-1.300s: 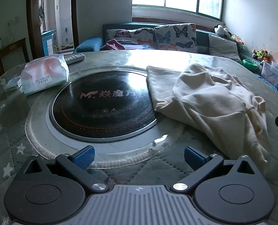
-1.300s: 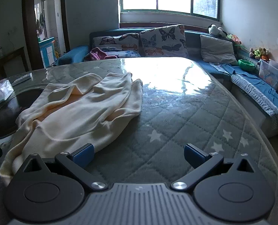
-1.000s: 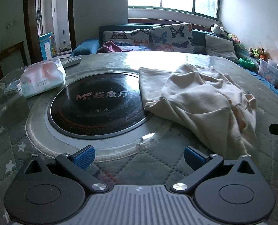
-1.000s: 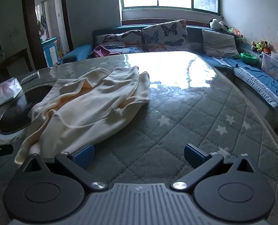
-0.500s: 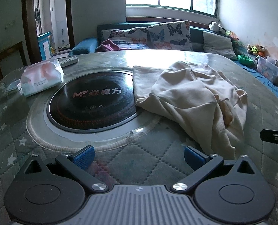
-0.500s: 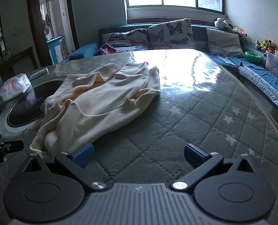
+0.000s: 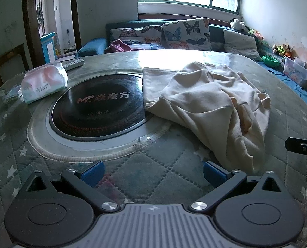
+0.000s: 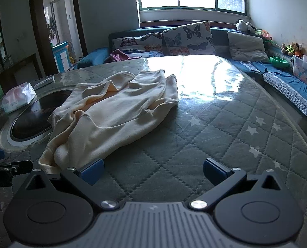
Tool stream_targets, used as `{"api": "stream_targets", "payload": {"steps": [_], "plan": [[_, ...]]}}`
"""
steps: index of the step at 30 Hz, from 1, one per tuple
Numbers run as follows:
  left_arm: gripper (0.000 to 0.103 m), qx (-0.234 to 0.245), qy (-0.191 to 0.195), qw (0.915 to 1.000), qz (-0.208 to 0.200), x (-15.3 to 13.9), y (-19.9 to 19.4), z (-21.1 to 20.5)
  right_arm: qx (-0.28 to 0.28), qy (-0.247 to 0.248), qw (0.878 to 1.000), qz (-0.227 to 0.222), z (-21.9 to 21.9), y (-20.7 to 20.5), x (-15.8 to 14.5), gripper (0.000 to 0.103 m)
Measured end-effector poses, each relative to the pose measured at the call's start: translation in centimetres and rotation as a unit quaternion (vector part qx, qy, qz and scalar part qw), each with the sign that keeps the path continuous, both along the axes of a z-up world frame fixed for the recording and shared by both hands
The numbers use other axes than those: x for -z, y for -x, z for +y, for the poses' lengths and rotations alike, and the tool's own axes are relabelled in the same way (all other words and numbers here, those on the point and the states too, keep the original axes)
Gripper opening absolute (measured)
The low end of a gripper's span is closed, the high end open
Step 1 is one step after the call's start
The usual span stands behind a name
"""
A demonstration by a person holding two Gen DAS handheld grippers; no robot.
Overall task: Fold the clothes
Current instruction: 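Move both grippers toward the crumpled cream sweatshirt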
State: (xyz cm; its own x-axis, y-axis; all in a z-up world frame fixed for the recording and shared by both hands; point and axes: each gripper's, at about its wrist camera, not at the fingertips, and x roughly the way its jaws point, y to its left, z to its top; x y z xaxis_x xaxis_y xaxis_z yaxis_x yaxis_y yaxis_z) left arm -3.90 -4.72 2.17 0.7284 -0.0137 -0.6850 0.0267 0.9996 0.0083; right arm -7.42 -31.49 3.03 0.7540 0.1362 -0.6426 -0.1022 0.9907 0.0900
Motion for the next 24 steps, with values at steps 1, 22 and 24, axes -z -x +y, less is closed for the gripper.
{"api": "stream_targets", "payload": {"steps": [1, 22, 24], "plan": [[0.103, 0.0, -0.001, 1.0, 0.001, 0.0, -0.01, -0.02, 0.0, 0.0, 1.0, 0.0, 0.02, 0.02, -0.02, 0.103], [0.103, 0.005, -0.005, 0.9999, 0.016, 0.0, -0.48, -0.6, -0.013, 0.002, 1.0, 0.007, 0.86, -0.25, -0.01, 0.103], [0.103, 0.005, -0.006, 0.9998, 0.017, 0.0, -0.53, -0.66, -0.014, 0.002, 1.0, 0.007, 0.92, -0.28, -0.02, 0.103]]}}
